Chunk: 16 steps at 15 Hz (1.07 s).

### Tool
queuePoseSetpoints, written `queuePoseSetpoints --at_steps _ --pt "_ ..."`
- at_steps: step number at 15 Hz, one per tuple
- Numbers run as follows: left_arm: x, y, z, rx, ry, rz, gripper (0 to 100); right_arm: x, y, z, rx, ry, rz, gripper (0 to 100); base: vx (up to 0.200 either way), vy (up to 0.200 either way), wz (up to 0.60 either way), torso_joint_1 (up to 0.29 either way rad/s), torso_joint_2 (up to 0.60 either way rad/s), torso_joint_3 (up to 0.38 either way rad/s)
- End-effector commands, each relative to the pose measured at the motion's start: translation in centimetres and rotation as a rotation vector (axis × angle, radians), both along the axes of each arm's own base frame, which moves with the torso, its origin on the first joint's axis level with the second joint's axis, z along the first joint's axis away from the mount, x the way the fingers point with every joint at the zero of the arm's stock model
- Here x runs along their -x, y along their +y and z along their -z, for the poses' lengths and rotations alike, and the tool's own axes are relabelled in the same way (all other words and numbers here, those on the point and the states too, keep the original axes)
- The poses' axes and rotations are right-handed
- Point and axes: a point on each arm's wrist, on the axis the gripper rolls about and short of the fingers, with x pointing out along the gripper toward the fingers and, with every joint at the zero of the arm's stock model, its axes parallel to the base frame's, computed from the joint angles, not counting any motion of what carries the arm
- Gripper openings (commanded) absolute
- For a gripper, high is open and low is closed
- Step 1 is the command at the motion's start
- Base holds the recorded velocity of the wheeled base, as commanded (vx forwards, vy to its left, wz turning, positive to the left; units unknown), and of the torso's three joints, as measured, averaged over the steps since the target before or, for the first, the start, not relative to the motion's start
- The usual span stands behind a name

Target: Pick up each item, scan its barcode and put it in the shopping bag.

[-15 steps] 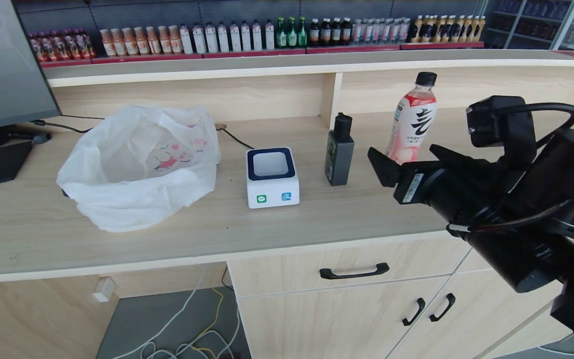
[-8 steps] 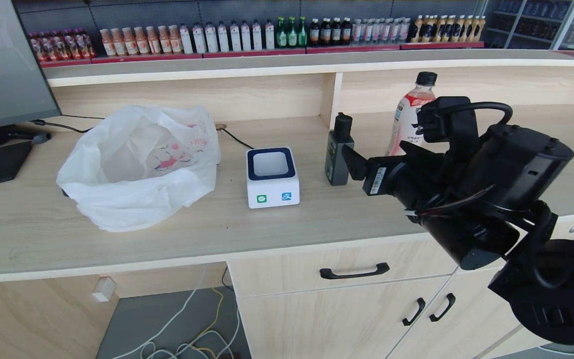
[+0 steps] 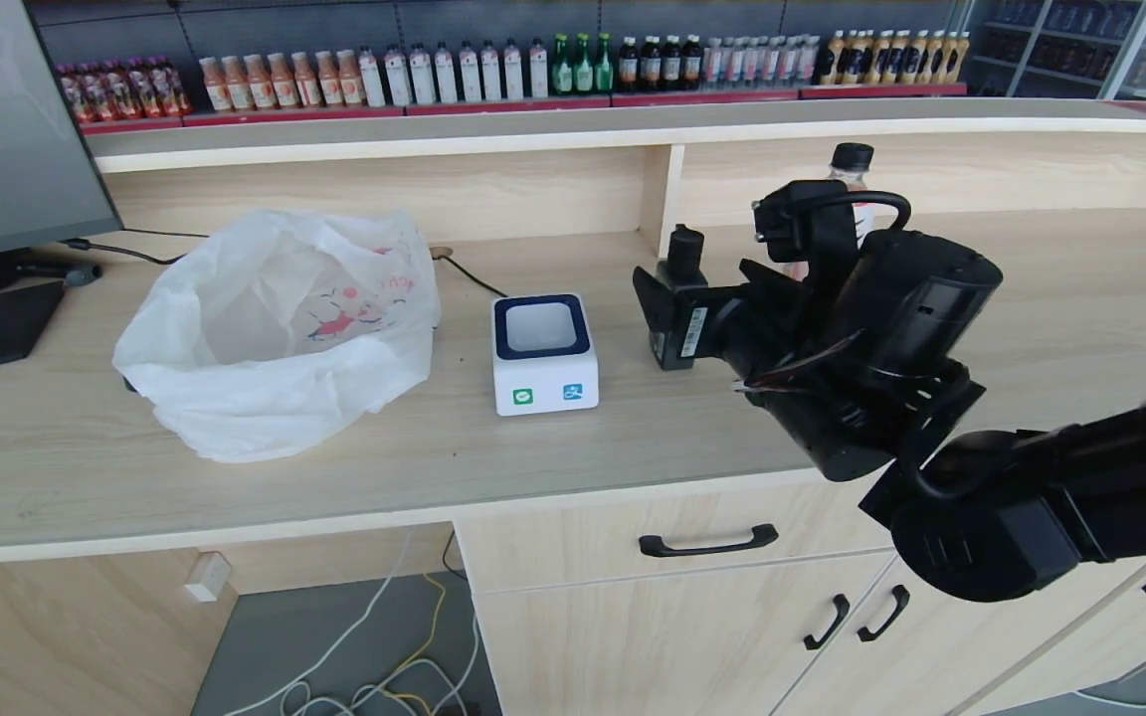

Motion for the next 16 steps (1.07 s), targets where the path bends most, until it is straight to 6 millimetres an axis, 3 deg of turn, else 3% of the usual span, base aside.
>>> queuePoseSetpoints --at_steps 1,16 --pt "0.0 0.0 0.0 0.001 0.0 0.0 100 -2.1 -0.2 1.1 0.013 0.012 0.027 100 0.0 0.0 0.0 0.0 0.0 0.0" --pt "0.0 0.0 0.0 0.001 0.0 0.0 100 -6.9 -0.2 2.1 0.007 -0.003 0.041 100 0.0 0.0 0.0 0.0 0.0 0.0"
